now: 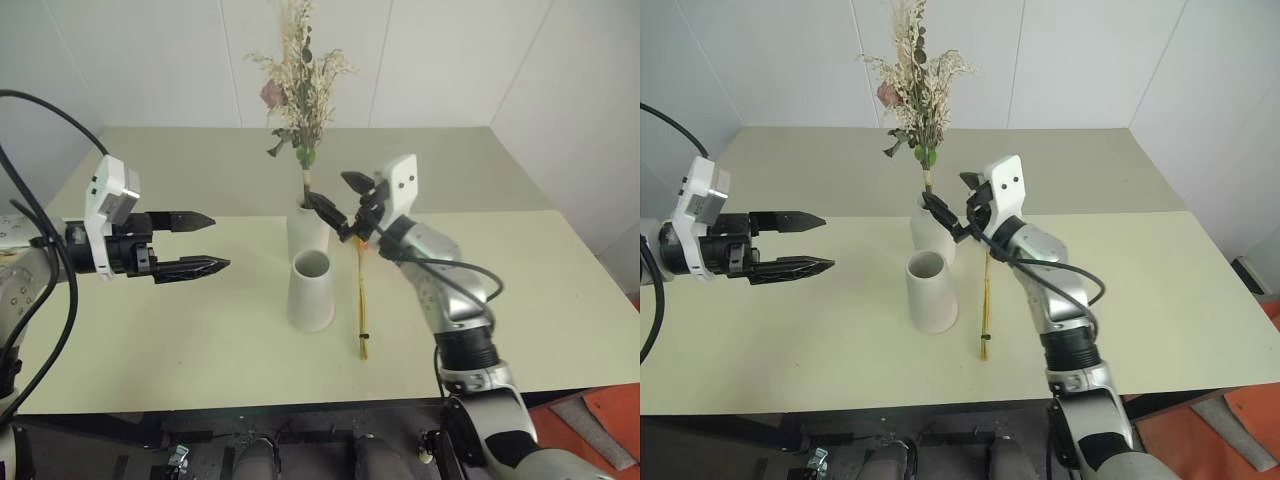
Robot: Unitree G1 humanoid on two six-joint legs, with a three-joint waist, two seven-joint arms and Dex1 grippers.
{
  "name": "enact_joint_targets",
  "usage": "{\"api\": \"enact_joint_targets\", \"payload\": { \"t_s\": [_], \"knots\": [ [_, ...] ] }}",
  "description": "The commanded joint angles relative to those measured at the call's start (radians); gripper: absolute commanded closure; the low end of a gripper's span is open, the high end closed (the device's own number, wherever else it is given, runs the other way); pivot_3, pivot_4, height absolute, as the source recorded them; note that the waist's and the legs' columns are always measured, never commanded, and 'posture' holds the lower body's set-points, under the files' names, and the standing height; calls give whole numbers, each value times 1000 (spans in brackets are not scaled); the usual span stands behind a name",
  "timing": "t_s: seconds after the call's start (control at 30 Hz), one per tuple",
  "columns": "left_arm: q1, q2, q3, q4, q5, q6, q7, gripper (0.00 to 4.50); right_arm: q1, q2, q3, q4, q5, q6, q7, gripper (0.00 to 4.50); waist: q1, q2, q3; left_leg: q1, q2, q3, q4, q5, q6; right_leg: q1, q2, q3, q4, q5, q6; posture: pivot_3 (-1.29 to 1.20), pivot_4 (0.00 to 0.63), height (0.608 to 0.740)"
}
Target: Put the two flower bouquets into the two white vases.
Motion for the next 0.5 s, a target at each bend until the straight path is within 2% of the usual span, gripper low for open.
{"api": "enact_joint_targets", "payload": {
  "t_s": [0.03, 0.13, 0.27, 0.37, 0.5],
  "knots": [
    [6, 17, 40, -12, -15, -15, -23, 0, -18, -140, -9, -165, 66, 333, 16, 37, 2, 0, 0, 0, 0, 0, 0, 0, 0, 0, 0, 0, 0, 0, 0, 0, 150, 740],
    [32, 16, 62, -28, -29, -19, -44, 0, -76, -283, 30, -200, 105, 687, 21, 37, 3, 0, 0, 0, 0, 0, 0, 0, 0, 0, 0, 0, 0, 0, -1, 0, 150, 740],
    [49, 3, 77, -37, -43, -40, -73, 0, -164, -351, 54, -158, 137, 971, 16, 37, -3, 0, 0, 0, 0, 0, 0, 0, 0, -1, 0, 0, 0, -1, -2, 0, 150, 740],
    [55, 1, 80, -33, -56, -61, -110, 0, -233, -339, 91, -72, 143, 1095, 13, 37, -5, 0, 0, 0, 0, 0, -1, 0, 0, -1, 1, 0, 0, -2, -2, 0, 150, 740],
    [43, 4, 78, -21, -62, -74, -138, 0, -269, -281, 188, 45, 108, 1103, -19, 37, -1, 0, 0, 0, 0, 0, 0, 0, 0, -1, 1, 0, 0, -2, -2, 0, 150, 740]
  ]
}}
